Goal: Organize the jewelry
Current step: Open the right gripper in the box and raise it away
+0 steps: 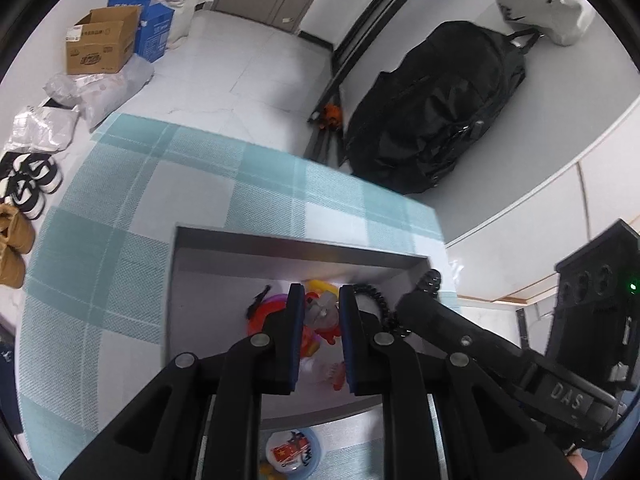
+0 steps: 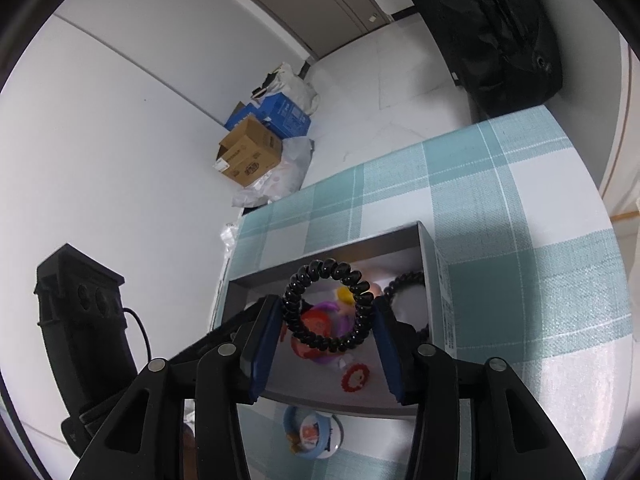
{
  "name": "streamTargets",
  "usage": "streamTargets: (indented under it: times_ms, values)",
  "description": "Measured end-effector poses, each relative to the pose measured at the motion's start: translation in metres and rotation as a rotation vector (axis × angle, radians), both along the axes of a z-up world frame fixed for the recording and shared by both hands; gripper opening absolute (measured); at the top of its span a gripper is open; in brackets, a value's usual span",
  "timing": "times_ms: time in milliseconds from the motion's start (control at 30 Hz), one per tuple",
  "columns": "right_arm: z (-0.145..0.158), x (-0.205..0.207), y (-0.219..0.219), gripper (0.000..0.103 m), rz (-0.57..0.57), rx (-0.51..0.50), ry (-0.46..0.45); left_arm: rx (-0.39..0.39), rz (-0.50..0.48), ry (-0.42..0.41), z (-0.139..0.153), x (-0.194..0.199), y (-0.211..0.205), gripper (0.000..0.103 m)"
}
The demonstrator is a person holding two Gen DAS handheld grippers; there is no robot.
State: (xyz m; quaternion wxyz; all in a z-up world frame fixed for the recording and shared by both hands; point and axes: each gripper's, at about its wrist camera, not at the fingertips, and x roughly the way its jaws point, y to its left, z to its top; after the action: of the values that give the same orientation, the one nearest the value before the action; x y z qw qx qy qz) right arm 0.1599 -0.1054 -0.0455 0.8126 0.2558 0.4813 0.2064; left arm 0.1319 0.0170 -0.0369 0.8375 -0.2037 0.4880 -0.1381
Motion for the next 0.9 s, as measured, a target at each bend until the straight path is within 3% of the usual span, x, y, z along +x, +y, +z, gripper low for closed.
streamTargets:
  times_ms: [67,133,267,333,400,667,900]
  values:
    - [0.001,-0.001,0.001,0.052,0.0,-0.01,-0.006,-0.016,0.001,0.019,-0.003,0.0,0.002,0.013]
    - [0.003,-0.003,0.003,0.059,0.009,-0.025,-0.021,-0.031,0.005,0.03,-0.004,-0.001,0.004,0.02]
    - [0.007,-0.007,0.004,0.063,0.038,-0.047,-0.056,-0.035,-0.001,0.02,-0.002,-0.005,0.004,0.028]
    - [0.008,-0.009,0.002,0.065,0.035,-0.051,-0.07,-0.025,0.003,0.008,0.001,-0.008,0.004,0.04]
    - [0.01,-0.012,-0.001,0.075,0.024,-0.06,-0.082,-0.028,0.013,-0.011,0.004,-0.011,0.007,0.049]
    - [0.022,-0.026,-0.021,0.076,-0.019,-0.029,-0.125,-0.046,0.012,-0.072,0.016,-0.025,0.017,0.05]
    - [0.036,-0.045,-0.022,0.077,-0.006,-0.061,-0.19,0.005,0.0,-0.11,0.024,-0.041,0.016,0.053]
